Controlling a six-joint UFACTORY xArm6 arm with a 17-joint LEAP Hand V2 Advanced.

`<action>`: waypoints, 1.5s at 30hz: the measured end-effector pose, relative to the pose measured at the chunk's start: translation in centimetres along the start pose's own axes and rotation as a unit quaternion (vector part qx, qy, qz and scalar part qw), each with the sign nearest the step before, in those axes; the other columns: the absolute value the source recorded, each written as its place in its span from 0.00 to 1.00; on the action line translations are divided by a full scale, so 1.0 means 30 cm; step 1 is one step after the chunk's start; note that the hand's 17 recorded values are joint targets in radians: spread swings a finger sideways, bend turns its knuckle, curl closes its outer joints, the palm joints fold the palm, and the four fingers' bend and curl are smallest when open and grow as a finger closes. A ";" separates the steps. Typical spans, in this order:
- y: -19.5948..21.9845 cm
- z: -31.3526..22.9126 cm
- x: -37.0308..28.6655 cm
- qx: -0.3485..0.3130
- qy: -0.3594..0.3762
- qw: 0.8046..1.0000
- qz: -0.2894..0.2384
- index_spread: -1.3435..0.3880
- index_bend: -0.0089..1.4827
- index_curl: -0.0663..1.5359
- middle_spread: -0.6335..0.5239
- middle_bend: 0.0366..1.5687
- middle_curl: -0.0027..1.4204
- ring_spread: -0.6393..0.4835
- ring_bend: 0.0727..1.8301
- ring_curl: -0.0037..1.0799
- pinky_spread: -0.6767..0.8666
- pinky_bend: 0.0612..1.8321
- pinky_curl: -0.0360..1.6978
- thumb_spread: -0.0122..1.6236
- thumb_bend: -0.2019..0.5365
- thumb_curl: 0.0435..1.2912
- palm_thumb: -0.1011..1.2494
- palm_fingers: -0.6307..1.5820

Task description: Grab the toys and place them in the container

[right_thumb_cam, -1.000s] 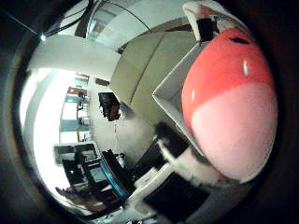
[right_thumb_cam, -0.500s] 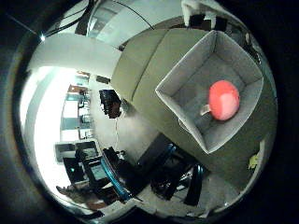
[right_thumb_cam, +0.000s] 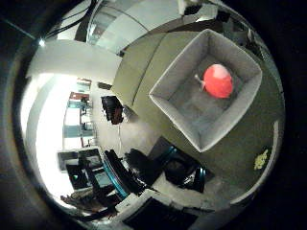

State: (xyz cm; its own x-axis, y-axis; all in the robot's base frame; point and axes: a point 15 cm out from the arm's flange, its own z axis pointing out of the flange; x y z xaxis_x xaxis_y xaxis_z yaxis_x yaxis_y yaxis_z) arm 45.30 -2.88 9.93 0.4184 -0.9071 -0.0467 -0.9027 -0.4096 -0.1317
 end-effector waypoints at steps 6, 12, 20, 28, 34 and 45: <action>0.057 -0.083 0.390 0.018 0.040 0.998 0.045 0.56 0.13 0.28 0.47 0.19 0.25 0.57 0.28 0.23 0.69 0.38 0.04 0.63 0.24 0.19 0.30 0.44; 0.199 -0.089 0.731 -0.001 0.068 0.994 0.088 0.56 0.13 0.27 0.47 0.18 0.25 0.58 0.27 0.22 0.68 0.37 0.02 0.64 0.24 0.19 0.30 0.44; 0.318 0.000 1.063 -0.025 0.090 0.990 0.109 0.56 0.14 0.28 0.50 0.12 0.24 0.60 0.21 0.19 0.66 0.36 0.02 0.65 0.24 0.19 0.32 0.39; 0.428 0.155 1.222 -0.051 0.092 0.988 0.116 0.55 0.13 0.25 0.54 0.10 0.23 0.67 0.16 0.19 0.66 0.33 0.02 0.65 0.24 0.18 0.33 0.34; 0.507 0.281 1.272 -0.071 0.076 0.986 0.127 0.55 0.12 0.24 0.55 0.10 0.22 0.69 0.15 0.20 0.66 0.32 0.03 0.65 0.24 0.18 0.32 0.33; 0.643 0.462 1.259 -0.109 0.055 0.985 0.120 0.56 0.12 0.23 0.58 0.10 0.22 0.71 0.14 0.22 0.68 0.32 0.05 0.63 0.23 0.18 0.28 0.32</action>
State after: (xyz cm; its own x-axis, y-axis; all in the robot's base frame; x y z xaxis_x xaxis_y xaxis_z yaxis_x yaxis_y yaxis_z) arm 45.07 -43.69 -8.11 0.1880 -0.9804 0.0582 -0.9793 -0.1826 0.0875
